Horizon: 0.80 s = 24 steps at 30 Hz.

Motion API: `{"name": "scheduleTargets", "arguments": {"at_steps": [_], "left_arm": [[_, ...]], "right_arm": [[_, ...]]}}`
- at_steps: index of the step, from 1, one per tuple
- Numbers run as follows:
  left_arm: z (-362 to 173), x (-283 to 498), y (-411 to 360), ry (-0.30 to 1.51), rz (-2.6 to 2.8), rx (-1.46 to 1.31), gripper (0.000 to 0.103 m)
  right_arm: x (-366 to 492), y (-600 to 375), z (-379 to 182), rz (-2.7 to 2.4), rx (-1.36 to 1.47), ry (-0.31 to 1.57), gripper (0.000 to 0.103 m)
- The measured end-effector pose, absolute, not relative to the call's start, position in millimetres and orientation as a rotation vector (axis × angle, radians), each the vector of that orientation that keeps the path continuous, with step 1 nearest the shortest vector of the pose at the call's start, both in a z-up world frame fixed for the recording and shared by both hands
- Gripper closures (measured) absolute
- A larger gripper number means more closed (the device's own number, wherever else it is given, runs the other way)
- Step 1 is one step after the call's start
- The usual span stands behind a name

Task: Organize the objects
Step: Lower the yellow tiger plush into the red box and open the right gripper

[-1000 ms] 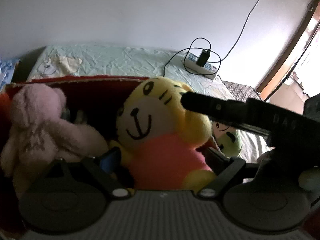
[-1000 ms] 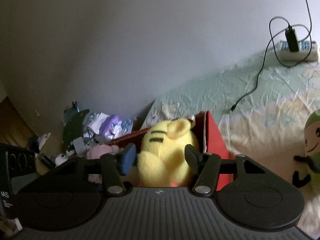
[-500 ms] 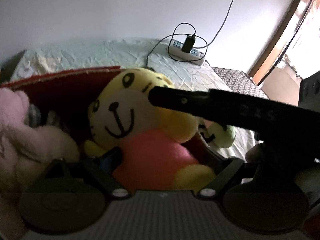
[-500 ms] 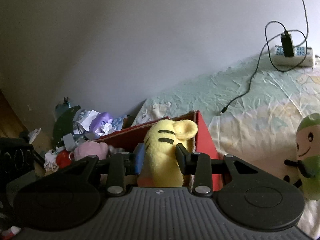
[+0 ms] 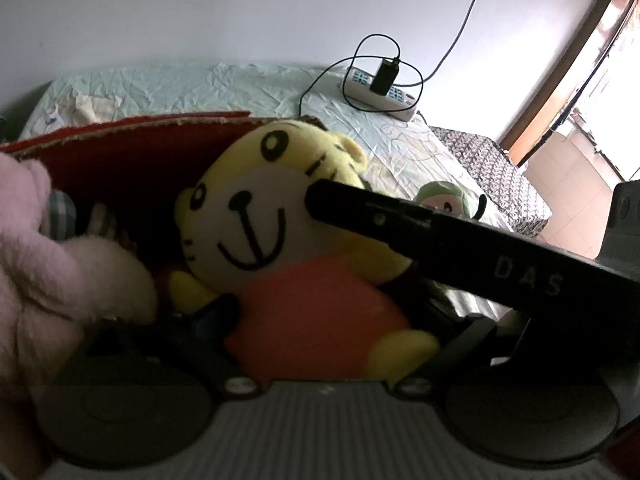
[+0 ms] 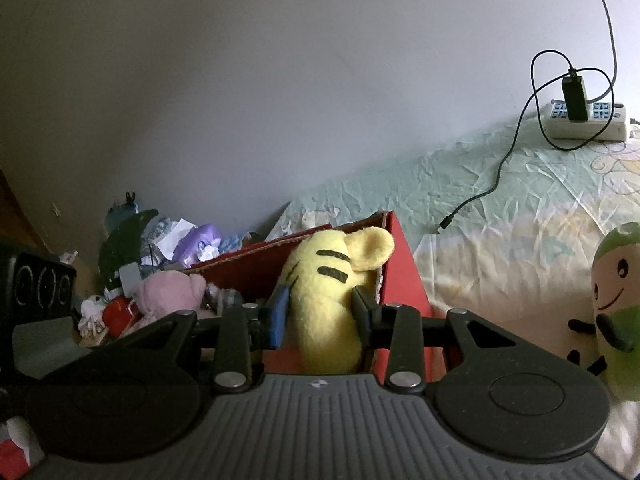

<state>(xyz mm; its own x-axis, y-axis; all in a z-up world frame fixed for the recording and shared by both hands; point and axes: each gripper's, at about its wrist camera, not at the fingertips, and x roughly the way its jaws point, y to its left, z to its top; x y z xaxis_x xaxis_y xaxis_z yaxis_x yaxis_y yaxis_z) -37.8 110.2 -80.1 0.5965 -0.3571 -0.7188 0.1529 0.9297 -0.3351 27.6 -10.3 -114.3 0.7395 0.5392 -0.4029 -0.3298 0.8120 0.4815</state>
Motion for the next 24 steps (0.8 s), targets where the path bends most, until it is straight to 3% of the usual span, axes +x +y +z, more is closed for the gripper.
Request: {"name": "scheduleTargets", "arguments": {"at_steps": [24], "left_arm": [[-76.8,-31.4,103.5,0.917,-0.251,-0.226,0.003]], "right_arm": [[24.3,-15.0,-117.0,0.521,0.417,0.518,0.066]]}}
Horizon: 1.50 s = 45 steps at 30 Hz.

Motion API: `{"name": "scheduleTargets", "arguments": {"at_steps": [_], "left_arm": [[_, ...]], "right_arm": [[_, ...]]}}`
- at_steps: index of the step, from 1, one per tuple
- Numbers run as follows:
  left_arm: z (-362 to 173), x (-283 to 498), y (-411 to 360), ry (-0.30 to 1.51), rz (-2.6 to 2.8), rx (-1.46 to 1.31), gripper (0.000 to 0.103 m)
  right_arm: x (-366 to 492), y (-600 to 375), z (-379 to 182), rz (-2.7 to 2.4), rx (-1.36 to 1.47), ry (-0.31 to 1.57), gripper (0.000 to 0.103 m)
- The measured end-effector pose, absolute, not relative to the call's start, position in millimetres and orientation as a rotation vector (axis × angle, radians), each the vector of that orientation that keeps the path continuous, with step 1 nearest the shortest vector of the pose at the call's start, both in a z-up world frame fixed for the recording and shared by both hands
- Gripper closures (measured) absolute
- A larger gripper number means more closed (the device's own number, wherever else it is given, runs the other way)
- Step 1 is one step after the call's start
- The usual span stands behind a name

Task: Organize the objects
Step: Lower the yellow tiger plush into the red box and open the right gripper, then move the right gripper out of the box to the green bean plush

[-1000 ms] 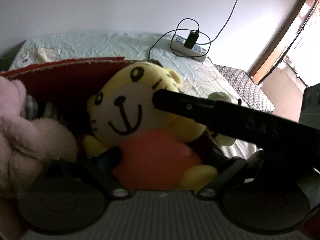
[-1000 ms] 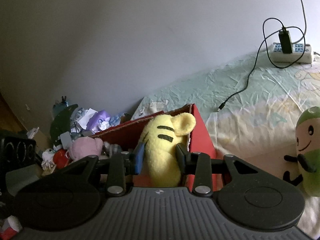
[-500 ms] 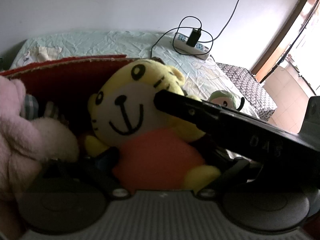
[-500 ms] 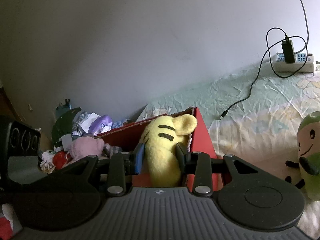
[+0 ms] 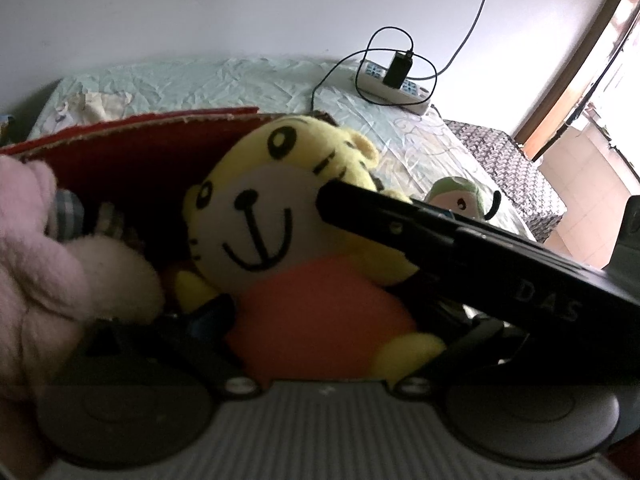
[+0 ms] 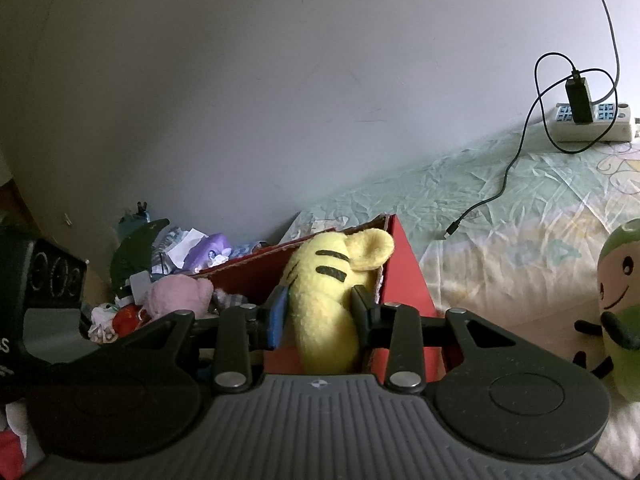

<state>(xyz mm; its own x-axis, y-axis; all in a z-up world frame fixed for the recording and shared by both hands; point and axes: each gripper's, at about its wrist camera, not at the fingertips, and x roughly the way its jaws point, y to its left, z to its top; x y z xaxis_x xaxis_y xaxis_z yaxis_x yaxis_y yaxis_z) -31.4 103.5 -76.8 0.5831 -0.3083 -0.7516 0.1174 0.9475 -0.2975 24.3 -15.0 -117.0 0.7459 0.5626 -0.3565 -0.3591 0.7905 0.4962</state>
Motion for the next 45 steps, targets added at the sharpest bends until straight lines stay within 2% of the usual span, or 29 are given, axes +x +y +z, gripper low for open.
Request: {"name": "scheduleTargets", "arguments": {"at_steps": [17,23,25,30,37,45], "left_arm": [[-72,-35,98,0.918,-0.177,-0.199,0.003],[-57,-47,90,0.872,-0.097,-0.145,0.003],[-53,-50,89,0.866,-0.069,-0.143,0.003],[-38,-58,84,0.83,-0.022,-0.148,0.004],[-15,-53,41,0.774,-0.057,-0.103,0.004],[-15,-35,-24,0.775,-0.152,-0.02,0.007]], "right_arm": [[21,-24,-116,0.563,0.452,0.529,0.067],[11,-44,-113,0.598,0.514,0.531,0.065],[8,-51,-112,0.595,0.519,0.533,0.061],[1,-80,-114,0.56,0.566,0.548,0.06],[-3,-136,-118,0.475,0.642,0.568,0.06],[-5,-188,-126,0.394,0.693,0.593,0.06]]}}
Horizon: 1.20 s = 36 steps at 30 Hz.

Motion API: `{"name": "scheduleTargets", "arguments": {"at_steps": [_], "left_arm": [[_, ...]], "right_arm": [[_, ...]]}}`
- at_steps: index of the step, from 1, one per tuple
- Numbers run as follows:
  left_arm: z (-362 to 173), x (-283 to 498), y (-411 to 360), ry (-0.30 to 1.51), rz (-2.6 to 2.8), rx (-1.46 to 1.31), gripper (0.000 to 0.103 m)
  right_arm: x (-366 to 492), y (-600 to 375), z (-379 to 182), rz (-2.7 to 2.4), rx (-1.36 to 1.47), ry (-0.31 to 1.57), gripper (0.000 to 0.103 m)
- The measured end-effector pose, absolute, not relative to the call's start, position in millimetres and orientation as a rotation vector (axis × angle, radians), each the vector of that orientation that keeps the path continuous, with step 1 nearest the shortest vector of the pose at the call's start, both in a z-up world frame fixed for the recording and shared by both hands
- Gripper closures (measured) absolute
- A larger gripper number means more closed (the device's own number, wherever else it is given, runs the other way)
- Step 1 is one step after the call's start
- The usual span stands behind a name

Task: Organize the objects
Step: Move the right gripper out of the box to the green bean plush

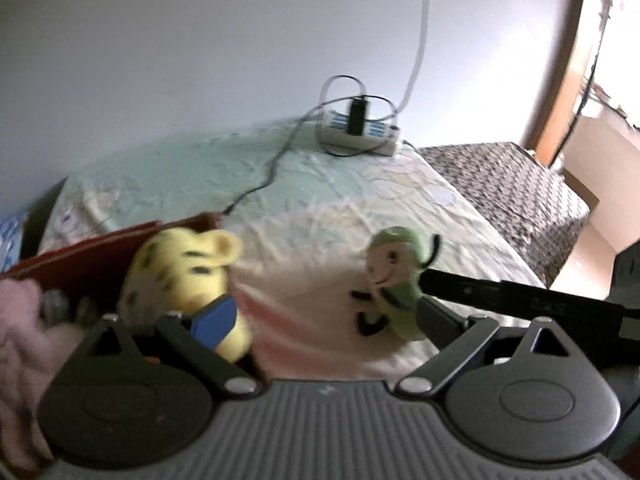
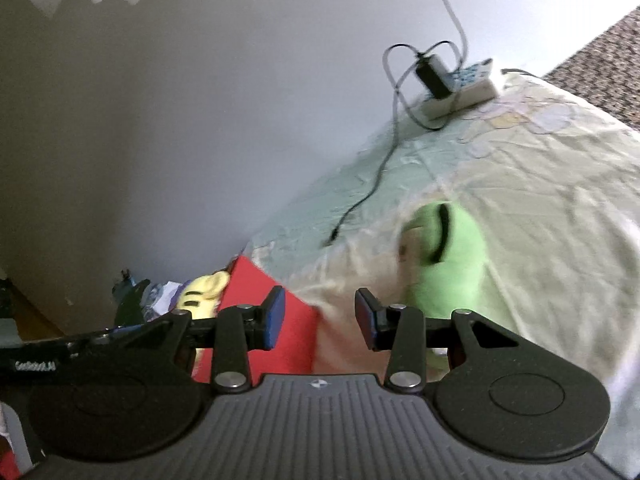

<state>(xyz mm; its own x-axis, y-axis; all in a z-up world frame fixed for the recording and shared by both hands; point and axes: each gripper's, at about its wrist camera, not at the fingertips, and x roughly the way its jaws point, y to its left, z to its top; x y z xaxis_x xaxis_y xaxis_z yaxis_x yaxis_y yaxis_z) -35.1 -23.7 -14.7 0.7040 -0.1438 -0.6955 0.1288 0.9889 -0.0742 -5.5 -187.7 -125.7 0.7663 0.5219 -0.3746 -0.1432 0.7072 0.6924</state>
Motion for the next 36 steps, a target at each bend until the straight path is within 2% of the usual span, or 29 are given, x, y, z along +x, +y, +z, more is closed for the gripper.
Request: {"name": "scheduleTargets", "arguments": {"at_steps": [14,16,24,27,36], "left_arm": [[-60,8,-91,0.892,-0.251,0.022,0.009],[-66,14,-94,0.911,-0.252,0.013,0.012],[-91,41,-100,0.996,-0.253,-0.053,0.026],[-98,49,-100,1.013,-0.248,-0.07,0.028],[-118,74,-95,1.065,-0.262,-0.13,0.035]], "right_arm": [[5,-236,-145,0.31,0.729,0.687,0.057],[10,-240,-148,0.312,0.753,0.696,0.053],[31,-247,-157,0.33,0.82,0.735,0.05],[39,-250,-161,0.335,0.839,0.743,0.047],[66,-249,-179,0.348,0.886,0.797,0.046]]}}
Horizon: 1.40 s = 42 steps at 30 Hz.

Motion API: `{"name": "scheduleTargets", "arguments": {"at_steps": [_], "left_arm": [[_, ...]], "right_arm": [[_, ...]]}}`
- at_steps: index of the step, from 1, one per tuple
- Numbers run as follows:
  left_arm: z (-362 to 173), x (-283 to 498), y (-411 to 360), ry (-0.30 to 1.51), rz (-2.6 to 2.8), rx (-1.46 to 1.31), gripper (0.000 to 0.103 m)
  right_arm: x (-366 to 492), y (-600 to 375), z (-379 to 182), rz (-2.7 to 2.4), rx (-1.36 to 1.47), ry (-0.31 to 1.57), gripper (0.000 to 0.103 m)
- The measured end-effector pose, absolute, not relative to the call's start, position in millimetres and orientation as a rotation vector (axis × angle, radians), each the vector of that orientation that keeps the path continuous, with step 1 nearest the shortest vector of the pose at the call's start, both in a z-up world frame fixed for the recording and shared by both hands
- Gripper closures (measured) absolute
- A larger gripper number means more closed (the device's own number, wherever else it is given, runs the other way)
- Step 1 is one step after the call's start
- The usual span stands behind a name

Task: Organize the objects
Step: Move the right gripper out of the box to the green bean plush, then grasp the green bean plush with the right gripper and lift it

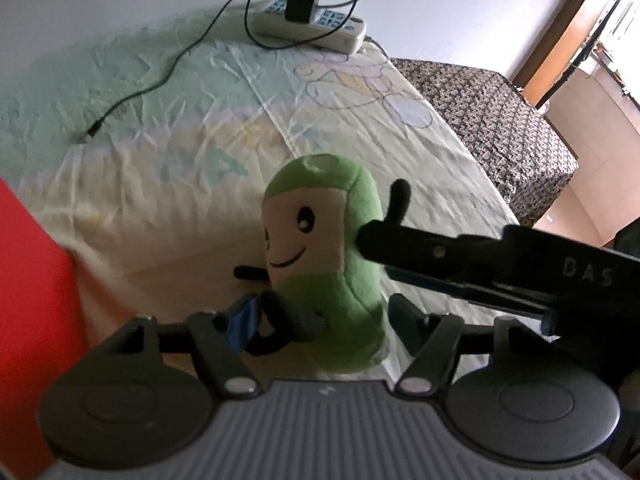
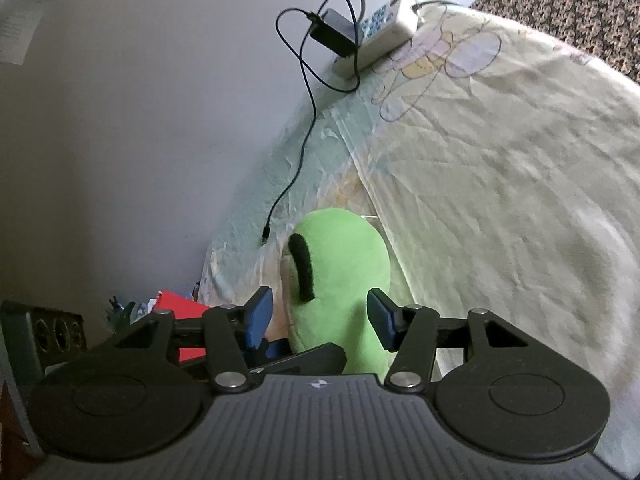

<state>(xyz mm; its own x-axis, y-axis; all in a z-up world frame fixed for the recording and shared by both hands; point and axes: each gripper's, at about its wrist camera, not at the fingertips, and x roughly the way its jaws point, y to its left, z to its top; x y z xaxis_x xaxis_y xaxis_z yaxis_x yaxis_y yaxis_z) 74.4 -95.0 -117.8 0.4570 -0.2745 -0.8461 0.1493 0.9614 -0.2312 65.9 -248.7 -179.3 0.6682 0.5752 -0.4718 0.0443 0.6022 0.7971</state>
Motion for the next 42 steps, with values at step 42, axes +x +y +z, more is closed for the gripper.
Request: {"name": "scheduleTargets", "arguments": {"at_steps": [42], "left_arm": [[-70,5,-84,0.942,-0.337,-0.151,0.045]], "right_arm": [[12,-218,-132,0.461,0.773,0.684,0.047]]}}
